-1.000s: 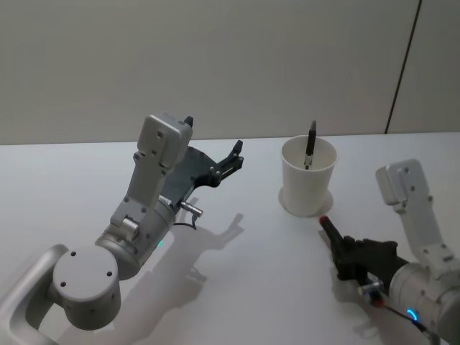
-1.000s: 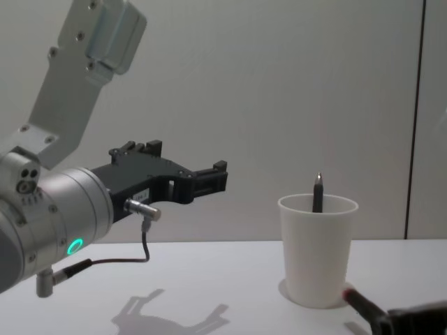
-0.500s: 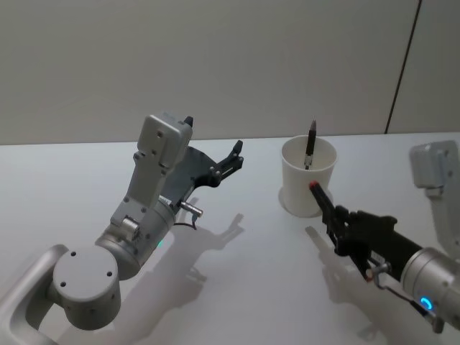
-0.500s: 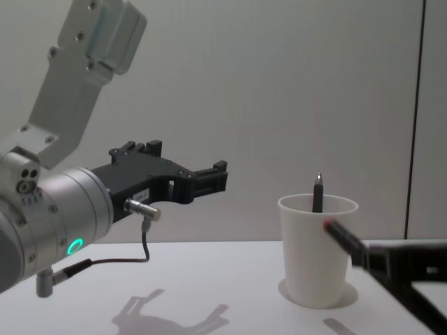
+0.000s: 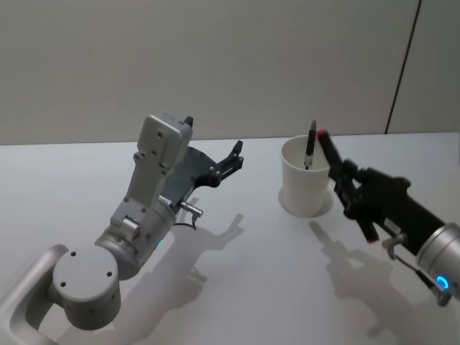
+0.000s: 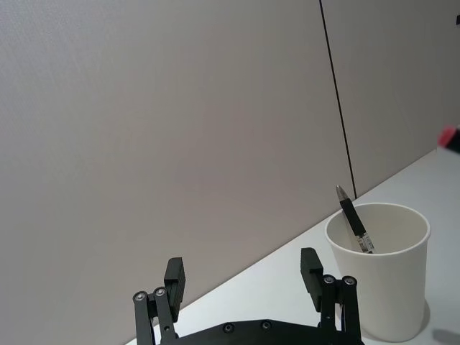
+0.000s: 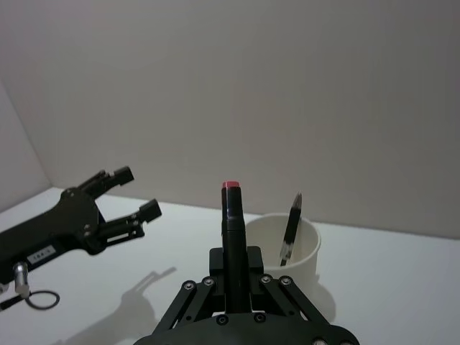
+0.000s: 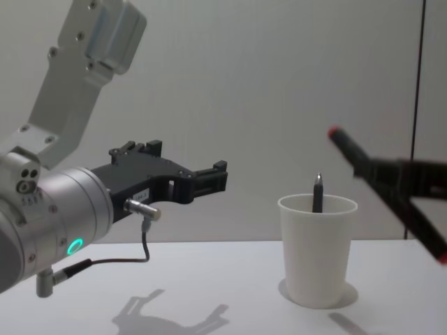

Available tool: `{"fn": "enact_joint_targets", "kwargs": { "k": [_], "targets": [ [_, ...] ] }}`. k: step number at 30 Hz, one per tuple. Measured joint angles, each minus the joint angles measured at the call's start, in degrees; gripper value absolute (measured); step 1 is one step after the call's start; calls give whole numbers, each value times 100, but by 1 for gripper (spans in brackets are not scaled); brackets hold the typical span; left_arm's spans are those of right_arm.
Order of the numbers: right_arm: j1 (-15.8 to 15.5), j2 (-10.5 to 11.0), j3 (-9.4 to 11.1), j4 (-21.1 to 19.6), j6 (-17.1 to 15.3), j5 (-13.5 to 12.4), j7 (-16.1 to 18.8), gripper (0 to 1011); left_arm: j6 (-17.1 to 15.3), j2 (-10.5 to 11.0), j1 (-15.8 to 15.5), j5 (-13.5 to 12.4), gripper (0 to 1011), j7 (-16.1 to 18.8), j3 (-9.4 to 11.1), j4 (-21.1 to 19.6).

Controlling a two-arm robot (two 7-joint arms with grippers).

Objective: Place the pen into the pen holder.

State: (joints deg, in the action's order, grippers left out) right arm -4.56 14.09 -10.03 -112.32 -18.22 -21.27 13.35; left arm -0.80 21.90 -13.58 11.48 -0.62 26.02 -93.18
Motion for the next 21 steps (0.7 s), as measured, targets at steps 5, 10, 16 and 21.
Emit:
{"fn": "enact_joint_targets", "kwargs": {
  "k": [5, 10, 16, 21],
  "targets": [
    [98, -51, 18, 104, 463, 96, -29, 169, 0, 0, 0, 0, 1001, 0, 0, 0],
    [238, -128, 10, 266, 786, 341, -126, 169, 0, 0, 0, 0, 1001, 0, 0, 0],
    [471, -259, -47, 568, 1196, 797, -270, 169, 0, 0, 0, 0, 1001, 0, 0, 0],
    [694, -412, -128, 897, 1551, 1198, -354, 169, 0, 0, 0, 0, 1001, 0, 0, 0]
  ]
}}
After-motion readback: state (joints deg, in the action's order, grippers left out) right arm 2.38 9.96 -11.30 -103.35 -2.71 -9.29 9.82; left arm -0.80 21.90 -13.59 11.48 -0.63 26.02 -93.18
